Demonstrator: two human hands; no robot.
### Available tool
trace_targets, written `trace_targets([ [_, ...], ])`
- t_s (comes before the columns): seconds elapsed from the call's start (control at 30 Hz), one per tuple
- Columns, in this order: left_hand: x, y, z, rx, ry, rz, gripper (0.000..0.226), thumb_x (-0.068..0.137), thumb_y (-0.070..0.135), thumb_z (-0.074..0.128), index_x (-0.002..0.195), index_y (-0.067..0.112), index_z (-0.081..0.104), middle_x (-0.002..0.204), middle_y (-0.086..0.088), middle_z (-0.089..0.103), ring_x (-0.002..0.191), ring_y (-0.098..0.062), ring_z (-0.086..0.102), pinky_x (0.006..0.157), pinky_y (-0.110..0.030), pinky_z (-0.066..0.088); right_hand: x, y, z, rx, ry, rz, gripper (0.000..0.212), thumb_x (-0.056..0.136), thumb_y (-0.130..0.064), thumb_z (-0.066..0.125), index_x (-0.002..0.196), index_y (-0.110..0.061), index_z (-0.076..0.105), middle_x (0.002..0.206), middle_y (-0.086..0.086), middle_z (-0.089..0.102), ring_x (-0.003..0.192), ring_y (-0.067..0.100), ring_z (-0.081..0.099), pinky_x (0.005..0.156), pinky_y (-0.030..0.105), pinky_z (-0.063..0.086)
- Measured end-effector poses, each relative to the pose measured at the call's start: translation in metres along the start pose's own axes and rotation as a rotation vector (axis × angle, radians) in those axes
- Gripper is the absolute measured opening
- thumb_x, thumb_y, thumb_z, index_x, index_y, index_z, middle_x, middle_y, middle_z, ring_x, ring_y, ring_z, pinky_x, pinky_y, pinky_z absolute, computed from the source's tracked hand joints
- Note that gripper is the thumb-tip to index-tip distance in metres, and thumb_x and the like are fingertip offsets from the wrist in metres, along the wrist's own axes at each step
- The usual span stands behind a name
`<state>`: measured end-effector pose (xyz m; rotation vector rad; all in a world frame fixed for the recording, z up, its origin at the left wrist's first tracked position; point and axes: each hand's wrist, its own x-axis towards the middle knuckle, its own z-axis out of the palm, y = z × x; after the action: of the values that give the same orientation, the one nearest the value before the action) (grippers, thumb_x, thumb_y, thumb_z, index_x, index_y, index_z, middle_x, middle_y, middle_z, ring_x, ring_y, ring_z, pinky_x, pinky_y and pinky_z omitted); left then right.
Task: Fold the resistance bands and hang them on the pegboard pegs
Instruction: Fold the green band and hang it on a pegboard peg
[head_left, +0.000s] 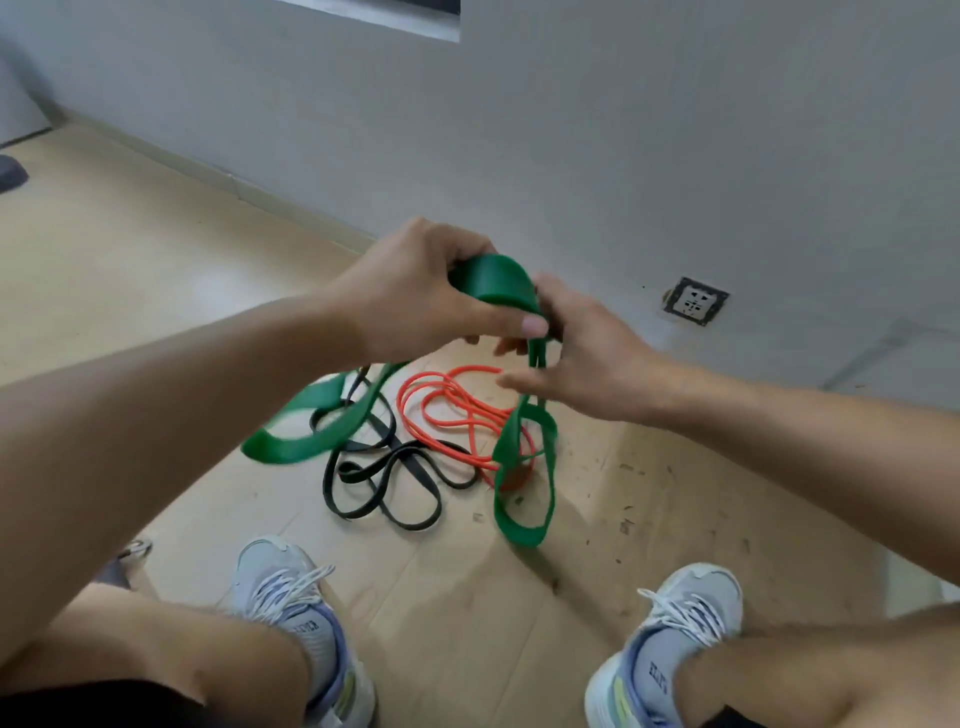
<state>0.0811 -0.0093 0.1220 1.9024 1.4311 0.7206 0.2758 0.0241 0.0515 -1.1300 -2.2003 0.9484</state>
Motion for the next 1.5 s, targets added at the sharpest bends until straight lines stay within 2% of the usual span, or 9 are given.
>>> trace_targets([
  [0.2, -0.001, 0.014, -0.011, -0.485, 0.173, 0.167, 0.03, 0.074, 0.031, 0.083, 0.091, 0.013, 0.066, 0.08, 0.004, 0.071, 0.082, -0.013, 0.07, 0.09, -0.033, 0.06, -0.005, 0.044, 0.022, 0.051, 0.038, 0.258, 0.031, 0.081, -0.031, 0.086, 0.105, -0.028, 0.066, 0.096, -0.009, 0.075, 0.095, 0.007, 0.072, 0.093, 0.039, 0.06],
  [0.43, 0.0, -0.016, -0.044, -0.568, 0.213, 0.041, 0.026, 0.078, 0.036, 0.08, 0.093, 0.018, 0.067, 0.082, 0.007, 0.067, 0.083, -0.012, 0.068, 0.101, -0.04, 0.056, -0.001, 0.038, 0.003, 0.092, 0.09, 0.301, 0.032, 0.073, -0.039, 0.091, 0.09, -0.02, 0.072, 0.092, 0.013, 0.076, 0.086, 0.027, 0.074, 0.084, 0.048, 0.06],
  [0.57, -0.005, -0.038, -0.052, -0.428, 0.099, -0.122, 0.046, 0.063, 0.03, 0.086, 0.1, 0.015, 0.063, 0.078, 0.002, 0.068, 0.077, -0.014, 0.066, 0.084, -0.031, 0.054, -0.002, 0.023, -0.016, 0.137, 0.213, 0.249, 0.031, 0.076, -0.043, 0.087, 0.092, -0.018, 0.078, 0.092, 0.02, 0.073, 0.073, 0.024, 0.066, 0.077, 0.047, 0.059],
  [0.67, -0.004, -0.048, -0.039, -0.133, 0.025, -0.149, 0.048, 0.075, 0.013, 0.085, 0.114, 0.019, 0.059, 0.073, 0.003, 0.068, 0.063, -0.003, 0.062, 0.066, -0.02, 0.047, -0.004, 0.005, -0.026, 0.174, 0.213, 0.175, 0.018, 0.079, -0.034, 0.087, 0.092, -0.023, 0.081, 0.079, 0.009, 0.072, 0.068, 0.013, 0.063, 0.071, 0.05, 0.058],
  [0.8, -0.006, -0.055, -0.01, 0.177, -0.118, -0.092, 0.066, 0.075, 0.02, 0.089, 0.123, 0.038, 0.047, 0.085, 0.009, 0.064, 0.067, 0.001, 0.062, 0.059, -0.01, 0.042, -0.007, -0.024, -0.032, 0.213, 0.17, 0.054, 0.019, 0.079, -0.02, 0.087, 0.097, -0.019, 0.08, 0.076, -0.012, 0.074, 0.067, -0.002, 0.063, 0.065, 0.014, 0.047],
  [1.0, -0.003, -0.036, 0.011, -0.138, -0.079, 0.031, 0.047, 0.063, 0.035, 0.092, 0.099, 0.018, 0.066, 0.087, -0.007, 0.076, 0.08, -0.029, 0.073, 0.083, -0.056, 0.058, -0.01, -0.044, -0.025, 0.159, 0.061, 0.093, 0.031, 0.071, -0.035, 0.092, 0.095, -0.019, 0.08, 0.083, -0.001, 0.078, 0.071, 0.002, 0.068, 0.064, 0.015, 0.047],
  [1.27, -0.009, -0.017, 0.004, -0.297, -0.183, 0.008, 0.028, 0.07, 0.024, 0.086, 0.08, 0.016, 0.061, 0.067, -0.001, 0.057, 0.061, -0.014, 0.053, 0.058, -0.031, 0.04, -0.014, -0.028, -0.026, 0.282, -0.211, 0.171, 0.044, 0.07, -0.026, 0.092, 0.105, -0.019, 0.066, 0.104, 0.024, 0.072, 0.096, 0.041, 0.07, 0.093, 0.055, 0.054],
  [1.4, -0.008, -0.014, 0.007, -0.184, -0.128, -0.022, 0.046, 0.063, 0.038, 0.096, 0.074, 0.018, 0.056, 0.059, 0.005, 0.051, 0.053, -0.013, 0.048, 0.052, -0.027, 0.037, -0.012, -0.022, -0.021, 0.244, -0.186, 0.128, 0.033, 0.076, -0.02, 0.091, 0.1, -0.021, 0.068, 0.102, 0.024, 0.071, 0.085, 0.031, 0.07, 0.082, 0.043, 0.053],
  [1.5, -0.008, -0.013, 0.005, -0.165, -0.046, -0.011, 0.046, 0.065, 0.046, 0.091, 0.074, 0.017, 0.056, 0.057, 0.009, 0.05, 0.053, -0.012, 0.046, 0.051, -0.027, 0.036, -0.01, -0.01, -0.017, 0.262, -0.189, 0.131, 0.036, 0.078, -0.016, 0.089, 0.108, -0.024, 0.07, 0.105, 0.012, 0.077, 0.097, 0.029, 0.075, 0.091, 0.039, 0.059],
])
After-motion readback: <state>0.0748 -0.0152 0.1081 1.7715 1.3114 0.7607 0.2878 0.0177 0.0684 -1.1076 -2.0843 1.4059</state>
